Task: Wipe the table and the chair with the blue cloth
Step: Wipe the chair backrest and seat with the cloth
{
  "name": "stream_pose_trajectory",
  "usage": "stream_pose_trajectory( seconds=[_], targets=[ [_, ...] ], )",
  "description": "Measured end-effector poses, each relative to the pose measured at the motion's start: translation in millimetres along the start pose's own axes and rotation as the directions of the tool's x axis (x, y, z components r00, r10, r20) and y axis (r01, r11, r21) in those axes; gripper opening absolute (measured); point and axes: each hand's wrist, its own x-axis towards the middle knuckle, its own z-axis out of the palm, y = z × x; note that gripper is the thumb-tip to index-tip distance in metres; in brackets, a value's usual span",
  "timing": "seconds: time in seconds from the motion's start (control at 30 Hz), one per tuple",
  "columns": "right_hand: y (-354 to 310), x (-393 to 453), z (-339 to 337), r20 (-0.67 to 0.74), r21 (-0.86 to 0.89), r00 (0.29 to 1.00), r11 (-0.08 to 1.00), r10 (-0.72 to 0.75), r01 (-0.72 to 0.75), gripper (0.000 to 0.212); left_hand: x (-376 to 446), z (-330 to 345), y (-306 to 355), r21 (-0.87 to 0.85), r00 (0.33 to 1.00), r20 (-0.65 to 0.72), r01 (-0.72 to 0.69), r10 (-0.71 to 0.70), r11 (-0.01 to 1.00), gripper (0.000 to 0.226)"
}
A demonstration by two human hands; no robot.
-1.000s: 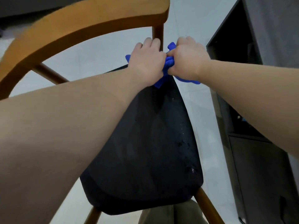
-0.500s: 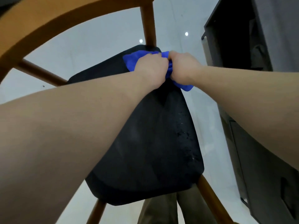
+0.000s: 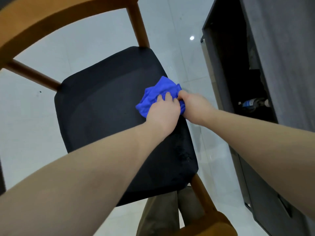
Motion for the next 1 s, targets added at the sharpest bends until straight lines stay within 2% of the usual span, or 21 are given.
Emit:
stream_pose_trajectory(
  seconds=[0.2,0.33,0.53,0.67,0.83,1.0],
  targets=[
    [14,-37,10,0.091,-0.103,0.989,0.987,-0.117,0.126,0.015,-41,15,29,-0.089,0.998,0.052,-0.029,0.033,0.996,0.048],
    [17,-60,16,0.199,-0.145,0.975,0.981,-0.102,0.132,0.017,-64,22,44,-0.119,0.995,0.087,-0.047,0.058,0.992,0.048],
    [13,-97,19,0.365,-0.25,0.919,0.935,-0.15,0.253,0.015,-97,30,65,-0.165,0.983,0.166,-0.055,0.083,0.985,0.038],
    [7,-111,22,0.462,-0.297,0.876,0.907,-0.139,0.3,0.023,-112,31,72,-0.249,0.972,0.222,-0.018,0.075,0.968,0.036],
    [-3,-114,21,0.615,-0.357,0.78,0.84,-0.117,0.408,0.025,-123,37,75,-0.348,0.957,0.274,0.006,0.096,0.938,0.033],
    [-15,-121,32,0.773,-0.378,0.633,0.775,-0.037,0.507,0.021,-134,41,80,-0.459,0.895,0.403,0.017,0.191,0.888,0.039]
  ],
)
